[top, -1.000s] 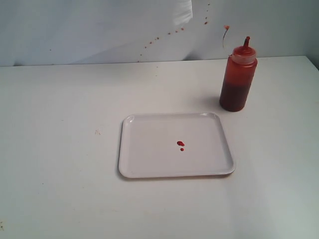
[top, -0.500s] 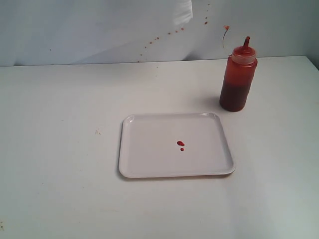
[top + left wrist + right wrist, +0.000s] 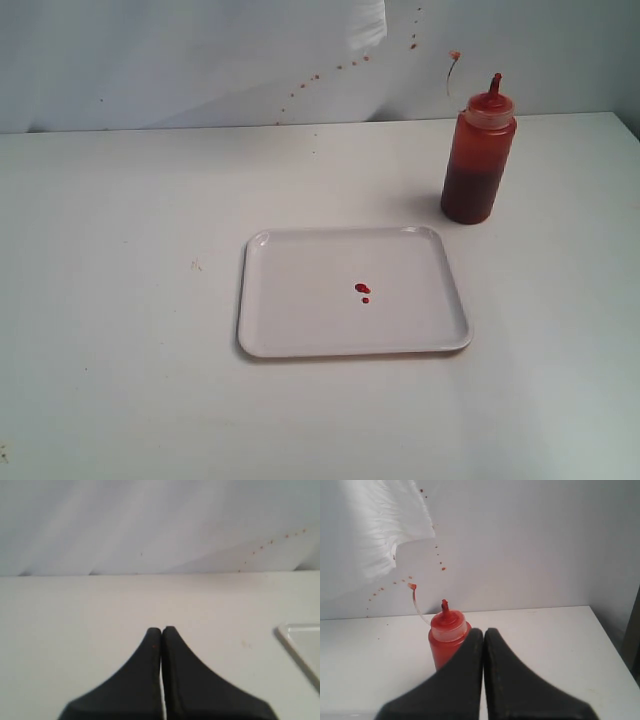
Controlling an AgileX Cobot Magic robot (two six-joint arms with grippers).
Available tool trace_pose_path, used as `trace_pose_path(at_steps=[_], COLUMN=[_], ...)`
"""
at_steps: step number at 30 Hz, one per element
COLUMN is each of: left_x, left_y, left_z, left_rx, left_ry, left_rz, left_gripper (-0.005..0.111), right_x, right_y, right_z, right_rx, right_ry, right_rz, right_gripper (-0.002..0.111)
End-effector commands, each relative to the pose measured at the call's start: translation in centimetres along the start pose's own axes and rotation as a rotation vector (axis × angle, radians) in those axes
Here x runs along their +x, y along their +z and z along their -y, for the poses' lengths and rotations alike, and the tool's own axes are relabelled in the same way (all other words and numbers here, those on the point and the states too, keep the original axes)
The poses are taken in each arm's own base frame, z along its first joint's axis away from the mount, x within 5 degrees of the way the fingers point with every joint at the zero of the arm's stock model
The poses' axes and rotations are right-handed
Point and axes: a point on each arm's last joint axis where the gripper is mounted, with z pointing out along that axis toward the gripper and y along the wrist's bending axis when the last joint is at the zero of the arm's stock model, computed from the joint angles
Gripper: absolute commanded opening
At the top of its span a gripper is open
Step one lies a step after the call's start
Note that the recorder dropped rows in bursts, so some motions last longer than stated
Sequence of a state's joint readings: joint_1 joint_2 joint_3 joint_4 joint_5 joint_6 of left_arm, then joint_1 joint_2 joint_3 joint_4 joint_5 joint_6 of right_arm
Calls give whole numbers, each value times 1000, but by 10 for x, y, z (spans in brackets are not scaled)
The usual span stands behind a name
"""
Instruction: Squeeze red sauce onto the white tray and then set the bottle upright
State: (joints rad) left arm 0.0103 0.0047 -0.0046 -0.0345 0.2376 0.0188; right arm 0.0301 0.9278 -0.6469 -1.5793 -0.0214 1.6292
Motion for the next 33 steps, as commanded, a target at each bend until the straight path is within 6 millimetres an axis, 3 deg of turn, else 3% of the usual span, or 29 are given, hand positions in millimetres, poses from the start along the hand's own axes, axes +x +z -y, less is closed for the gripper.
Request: trace_pose_path(at_steps=[1, 33], left_x=[8, 8], left_y=[0, 0], left_z=[-2, -2], left_rx=[-15, -19], left_ry=[65, 81], left_rz=[-75, -74], left_gripper=[0, 0], right_x=[-1, -2], right_y=[-1, -2], right_z=[2, 3], right_rx=[16, 20], right_ry=[6, 44], right_rz=[5, 12], right_gripper=[0, 0])
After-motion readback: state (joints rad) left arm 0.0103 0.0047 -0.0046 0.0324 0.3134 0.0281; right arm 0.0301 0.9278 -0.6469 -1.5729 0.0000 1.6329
